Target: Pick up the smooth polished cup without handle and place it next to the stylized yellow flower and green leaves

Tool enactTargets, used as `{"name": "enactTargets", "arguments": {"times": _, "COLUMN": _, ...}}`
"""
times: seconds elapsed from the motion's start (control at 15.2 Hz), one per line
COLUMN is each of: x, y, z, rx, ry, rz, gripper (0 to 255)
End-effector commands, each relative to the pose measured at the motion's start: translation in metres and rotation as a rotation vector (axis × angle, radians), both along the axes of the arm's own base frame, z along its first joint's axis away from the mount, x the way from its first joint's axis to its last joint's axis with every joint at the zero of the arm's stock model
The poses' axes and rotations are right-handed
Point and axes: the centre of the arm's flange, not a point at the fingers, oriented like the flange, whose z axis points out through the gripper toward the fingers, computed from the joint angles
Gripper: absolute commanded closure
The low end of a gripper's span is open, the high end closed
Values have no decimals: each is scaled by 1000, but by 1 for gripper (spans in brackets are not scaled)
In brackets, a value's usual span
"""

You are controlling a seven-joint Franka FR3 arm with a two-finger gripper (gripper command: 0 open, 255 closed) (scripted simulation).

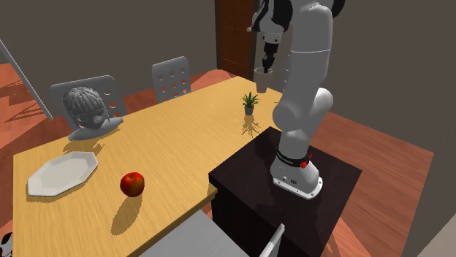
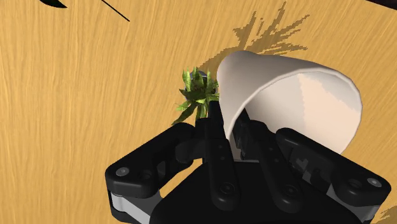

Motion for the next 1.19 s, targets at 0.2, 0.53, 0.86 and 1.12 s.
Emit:
{"name": "enactTargets", "arguments": {"times": 0.2, "x": 6, "y": -21, "z": -16, "rx": 0, "ry": -1, "rz": 3, "gripper": 255}}
{"name": "enactTargets", "arguments": {"times": 0.53, "x": 6, "y": -21, "z": -43, "rx": 0, "ry": -1, "rz": 3, "gripper": 255}}
{"name": "enactTargets", "arguments": {"times": 0.86, "x": 6, "y": -21, "z": -69, "rx": 0, "ry": -1, "rz": 3, "gripper": 255}}
{"name": "enactTargets", "arguments": {"times": 1.12, "x": 6, "y": -21, "z": -90, "rx": 0, "ry": -1, "rz": 3, "gripper": 255}}
